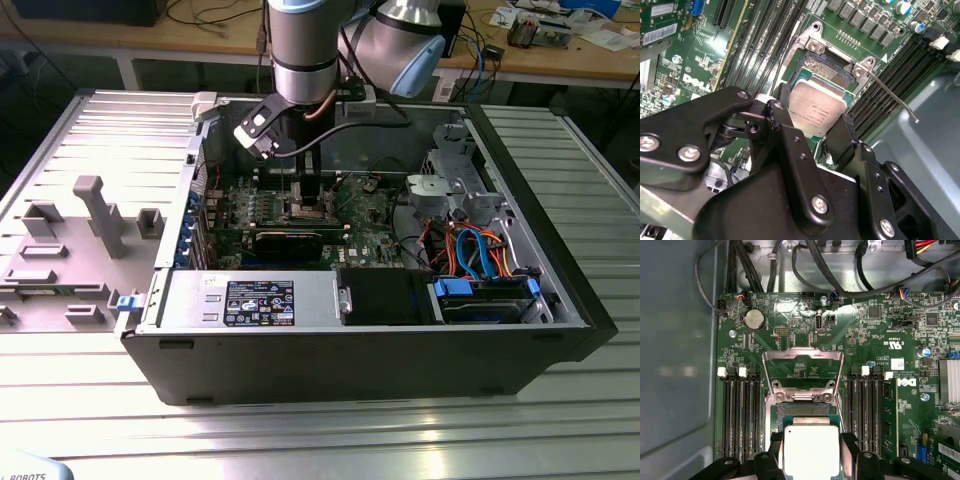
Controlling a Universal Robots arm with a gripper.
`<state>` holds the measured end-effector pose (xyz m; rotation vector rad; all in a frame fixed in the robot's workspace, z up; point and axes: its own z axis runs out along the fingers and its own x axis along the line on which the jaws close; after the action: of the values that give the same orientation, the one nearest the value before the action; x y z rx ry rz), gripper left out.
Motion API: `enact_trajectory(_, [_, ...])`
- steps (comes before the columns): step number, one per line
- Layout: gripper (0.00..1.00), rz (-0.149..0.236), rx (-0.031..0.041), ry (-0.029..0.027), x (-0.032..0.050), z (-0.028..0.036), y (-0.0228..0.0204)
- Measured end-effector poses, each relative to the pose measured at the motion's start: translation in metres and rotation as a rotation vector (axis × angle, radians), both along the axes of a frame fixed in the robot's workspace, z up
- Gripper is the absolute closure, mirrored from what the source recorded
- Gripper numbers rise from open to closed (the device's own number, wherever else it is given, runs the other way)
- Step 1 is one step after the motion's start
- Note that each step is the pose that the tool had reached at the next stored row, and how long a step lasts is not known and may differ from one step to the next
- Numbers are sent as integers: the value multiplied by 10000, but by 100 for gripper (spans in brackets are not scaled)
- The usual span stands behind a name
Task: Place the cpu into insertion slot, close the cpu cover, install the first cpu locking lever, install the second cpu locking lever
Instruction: 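Place the cpu into insertion slot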
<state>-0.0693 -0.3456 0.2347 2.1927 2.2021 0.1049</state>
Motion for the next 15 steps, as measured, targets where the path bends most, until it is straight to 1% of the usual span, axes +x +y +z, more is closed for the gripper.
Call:
enact_trajectory(5, [46, 1, 13, 1, 1, -125, 0])
enact_trajectory(9, [46, 1, 95, 0, 2, -183, 2])
enact_trajectory(10, [46, -1, 99, 0, 4, -224, 6])
enact_trajectory(11, [46, -21, 99, 1, 4, -246, 8])
enact_trajectory(15, [46, -140, 98, 0, 5, -292, 20])
